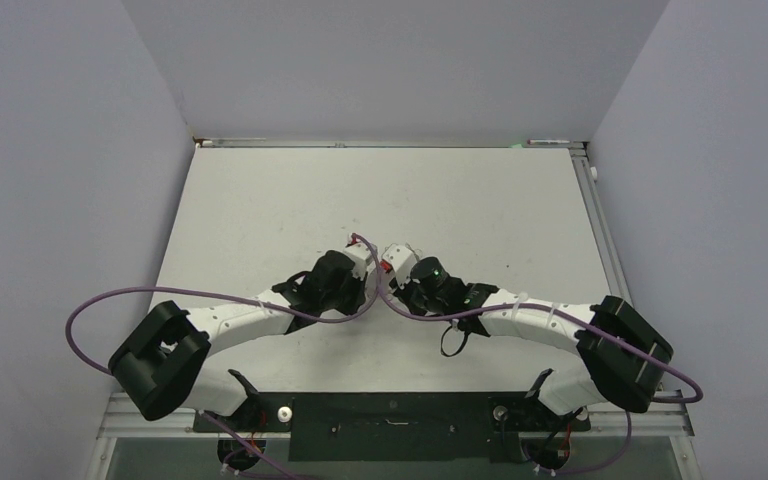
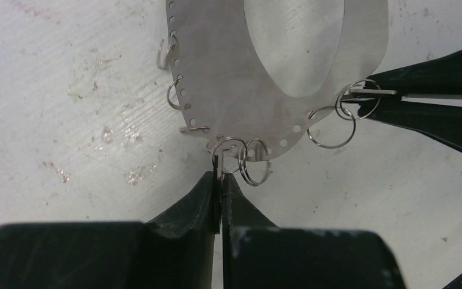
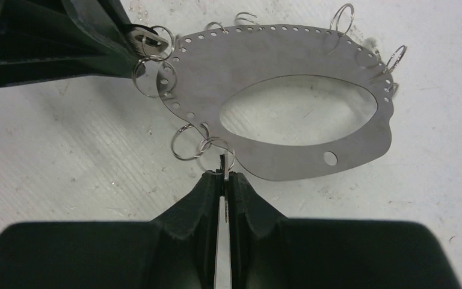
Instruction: Put the keys on the keyring
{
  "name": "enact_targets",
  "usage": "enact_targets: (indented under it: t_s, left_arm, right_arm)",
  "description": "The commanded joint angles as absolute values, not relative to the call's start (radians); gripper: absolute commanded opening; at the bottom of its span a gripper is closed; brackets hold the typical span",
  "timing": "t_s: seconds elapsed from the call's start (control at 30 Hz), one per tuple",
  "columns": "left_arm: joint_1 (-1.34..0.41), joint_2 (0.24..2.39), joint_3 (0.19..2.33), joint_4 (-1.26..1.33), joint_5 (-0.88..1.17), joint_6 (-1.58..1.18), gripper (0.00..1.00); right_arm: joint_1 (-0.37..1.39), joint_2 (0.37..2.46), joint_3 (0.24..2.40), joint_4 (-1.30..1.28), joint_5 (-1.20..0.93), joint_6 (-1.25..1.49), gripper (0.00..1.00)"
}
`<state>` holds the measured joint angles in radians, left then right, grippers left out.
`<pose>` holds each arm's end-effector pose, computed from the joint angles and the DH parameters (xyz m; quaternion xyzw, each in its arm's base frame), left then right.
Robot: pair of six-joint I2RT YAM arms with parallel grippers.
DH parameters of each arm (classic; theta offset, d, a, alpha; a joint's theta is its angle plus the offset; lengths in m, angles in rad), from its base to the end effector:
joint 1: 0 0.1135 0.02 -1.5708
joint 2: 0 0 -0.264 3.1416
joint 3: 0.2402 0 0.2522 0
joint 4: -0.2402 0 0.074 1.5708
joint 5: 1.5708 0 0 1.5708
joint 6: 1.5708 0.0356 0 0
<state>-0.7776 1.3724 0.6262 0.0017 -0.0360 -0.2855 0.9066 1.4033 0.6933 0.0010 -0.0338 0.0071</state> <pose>0.1927 -0.1879 0.1758 0.2160 0.8899 -0.1893 0.3544 0.1741 0.2244 0.1883 -0.4013 0.8151 0.1980 0.3680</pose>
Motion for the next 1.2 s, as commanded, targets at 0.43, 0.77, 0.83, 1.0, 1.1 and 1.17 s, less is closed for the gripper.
enact_targets:
  t_s: [0.43,0.77,0.83,1.0,1.1,1.17]
  left_arm:
    - [-0.796,1.478,0.657,-0.097,0.084,-0.52,0.02]
    - [-0.827,1.294,0.656,-0.329,0.066,-0.523,0.72]
    - [-0.836,1.225,0.66,-0.379,0.023,-0.531,0.73]
    - [-0.836,1.034,0.756,-0.538,-0.143,-0.547,0.75]
    - [-0.837,0.896,0.802,-0.597,-0.228,-0.488,0.87]
    - [-0.835,0.816,0.815,-0.617,-0.304,-0.451,0.98]
  right_arm:
    - [0.978,1.442,0.692,-0.109,-0.19,0.278,0.07]
    - [0.985,1.247,0.71,-0.22,-0.32,0.342,0.58]
    - [0.98,1.175,0.727,-0.247,-0.295,0.346,0.6]
    - [0.968,1.049,0.723,-0.239,-0.028,0.398,0.58]
    - [0.94,1.047,0.693,-0.195,0.098,0.441,0.54]
    - [0.925,1.069,0.674,-0.151,0.116,0.466,0.53]
